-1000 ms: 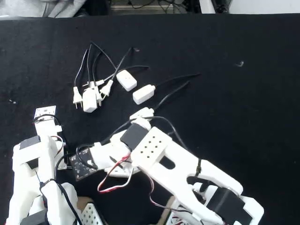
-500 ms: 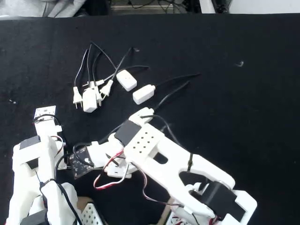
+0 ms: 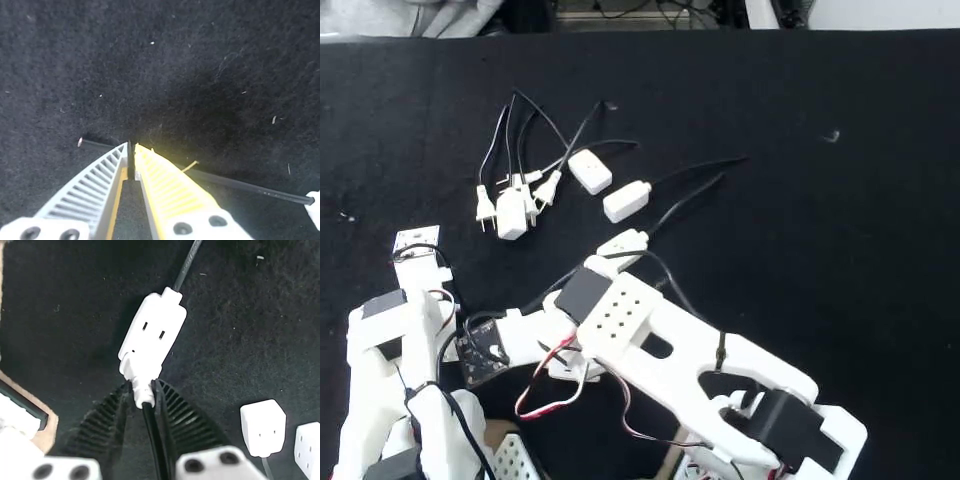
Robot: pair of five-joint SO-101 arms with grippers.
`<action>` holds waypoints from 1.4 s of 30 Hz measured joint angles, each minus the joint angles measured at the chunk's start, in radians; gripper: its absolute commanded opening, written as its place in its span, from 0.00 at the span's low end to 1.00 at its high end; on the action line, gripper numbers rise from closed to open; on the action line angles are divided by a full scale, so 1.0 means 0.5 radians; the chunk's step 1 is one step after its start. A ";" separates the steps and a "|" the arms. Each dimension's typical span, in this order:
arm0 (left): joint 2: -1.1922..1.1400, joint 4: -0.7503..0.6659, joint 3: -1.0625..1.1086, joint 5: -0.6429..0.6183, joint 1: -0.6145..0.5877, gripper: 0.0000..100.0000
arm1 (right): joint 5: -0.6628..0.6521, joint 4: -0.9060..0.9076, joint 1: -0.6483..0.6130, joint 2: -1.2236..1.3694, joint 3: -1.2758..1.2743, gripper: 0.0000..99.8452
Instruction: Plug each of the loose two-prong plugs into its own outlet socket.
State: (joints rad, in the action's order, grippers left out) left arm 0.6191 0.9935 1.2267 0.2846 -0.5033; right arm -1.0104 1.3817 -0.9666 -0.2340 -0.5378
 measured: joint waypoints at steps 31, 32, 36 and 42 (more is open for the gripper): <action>0.000 0.000 0.003 0.000 0.000 0.03 | 0.141 -0.123 0.028 -0.193 -0.209 0.01; 0.000 0.000 0.003 0.000 0.000 0.03 | 0.150 -0.123 0.028 -0.193 -0.212 0.01; 0.000 0.000 0.003 0.000 0.000 0.03 | 0.264 -0.132 0.028 -0.236 -0.245 0.01; 0.000 0.000 0.003 0.000 0.000 0.03 | 0.338 -0.157 0.028 -0.236 -0.245 0.01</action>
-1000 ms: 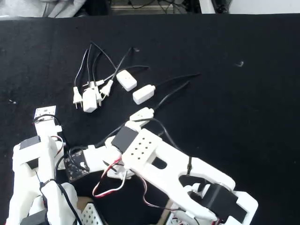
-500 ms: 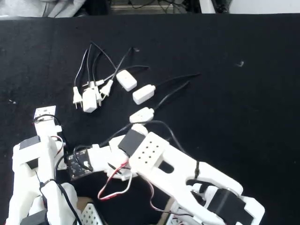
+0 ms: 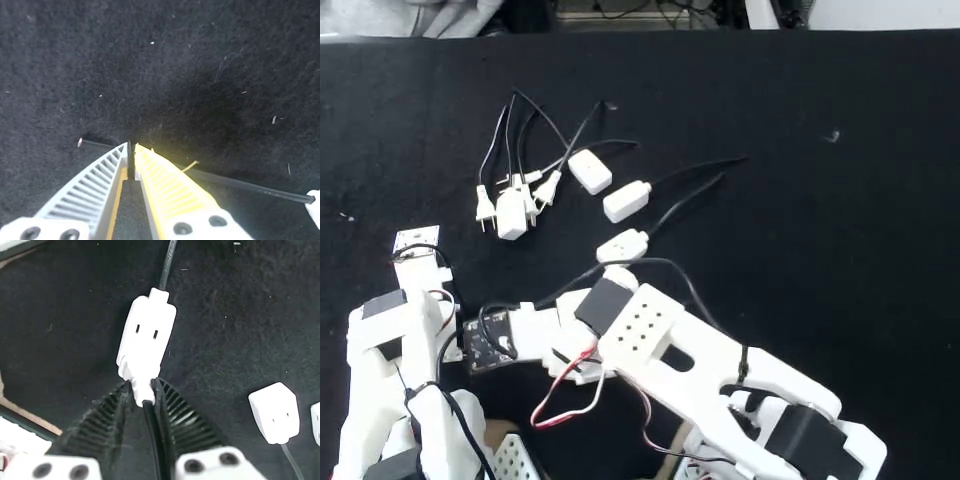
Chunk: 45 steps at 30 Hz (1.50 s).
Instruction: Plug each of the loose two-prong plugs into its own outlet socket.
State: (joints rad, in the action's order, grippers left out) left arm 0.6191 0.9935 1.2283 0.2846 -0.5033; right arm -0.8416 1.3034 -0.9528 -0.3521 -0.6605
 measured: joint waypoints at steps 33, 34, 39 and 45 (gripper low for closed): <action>0.000 0.000 0.000 0.000 0.000 0.03 | -0.153 -0.061 0.003 -0.074 -0.178 0.01; 0.000 0.000 0.000 0.000 0.000 0.03 | -0.153 -0.061 0.015 -0.074 -0.178 0.01; 0.000 0.000 0.000 0.000 0.000 0.03 | -0.187 0.034 0.092 -0.071 -0.166 0.01; 0.000 0.000 0.003 0.000 0.000 0.03 | -0.227 0.153 0.083 -0.021 -0.129 0.01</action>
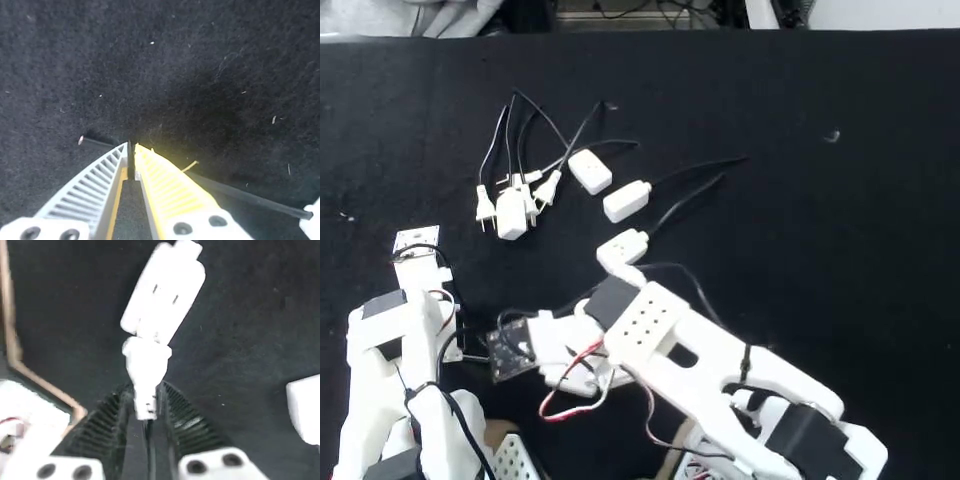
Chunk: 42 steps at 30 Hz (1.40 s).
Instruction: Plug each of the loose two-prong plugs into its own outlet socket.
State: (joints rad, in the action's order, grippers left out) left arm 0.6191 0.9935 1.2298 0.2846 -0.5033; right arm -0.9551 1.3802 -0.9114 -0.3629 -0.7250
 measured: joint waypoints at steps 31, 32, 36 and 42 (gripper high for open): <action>0.000 0.000 0.000 0.000 0.000 0.03 | 0.117 0.157 -0.132 0.064 0.252 0.01; 0.000 0.000 0.000 0.000 0.000 0.03 | 0.117 0.163 -0.089 0.028 0.252 0.01; 0.000 0.000 0.000 0.000 0.000 0.03 | 0.163 0.012 0.264 -0.021 0.218 0.01; 0.000 0.000 0.000 0.000 0.000 0.03 | 0.497 -0.555 0.743 0.080 -0.089 0.07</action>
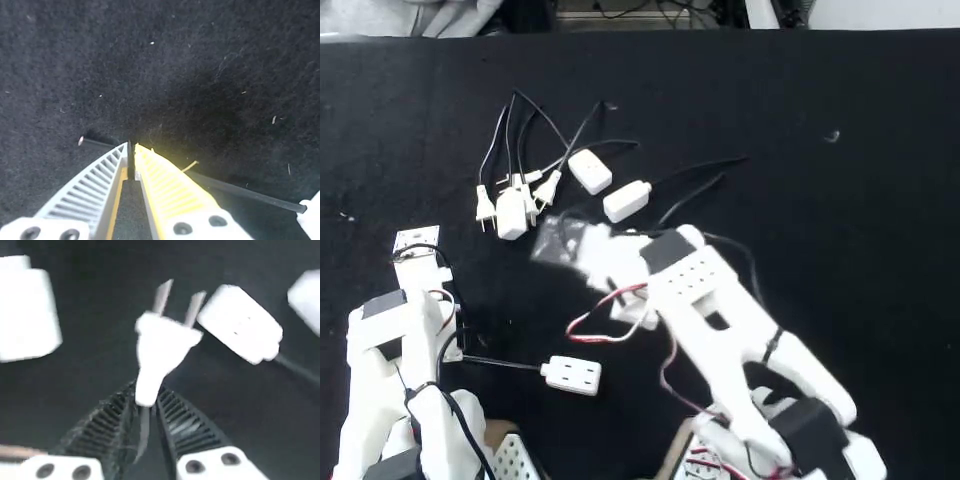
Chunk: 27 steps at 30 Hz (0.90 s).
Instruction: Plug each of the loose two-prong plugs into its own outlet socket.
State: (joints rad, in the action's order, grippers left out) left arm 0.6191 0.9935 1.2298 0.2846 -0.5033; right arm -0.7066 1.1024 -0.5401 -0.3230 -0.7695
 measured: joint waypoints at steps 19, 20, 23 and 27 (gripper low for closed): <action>0.000 0.000 0.000 0.000 0.000 0.03 | 0.325 -0.230 -0.040 0.497 0.209 0.19; 0.000 0.000 0.000 0.000 0.000 0.03 | 0.328 -0.230 -0.040 0.559 0.230 0.19; 0.000 0.000 0.000 0.000 0.000 0.03 | 0.353 -0.230 -0.040 0.666 0.301 0.19; 0.000 0.000 0.000 0.000 0.000 0.03 | 0.411 -0.218 -0.040 0.672 0.365 0.19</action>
State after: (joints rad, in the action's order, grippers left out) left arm 0.6191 0.9935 1.2298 0.2846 -0.5033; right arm -0.5010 0.9935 -0.5600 0.0130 -0.5869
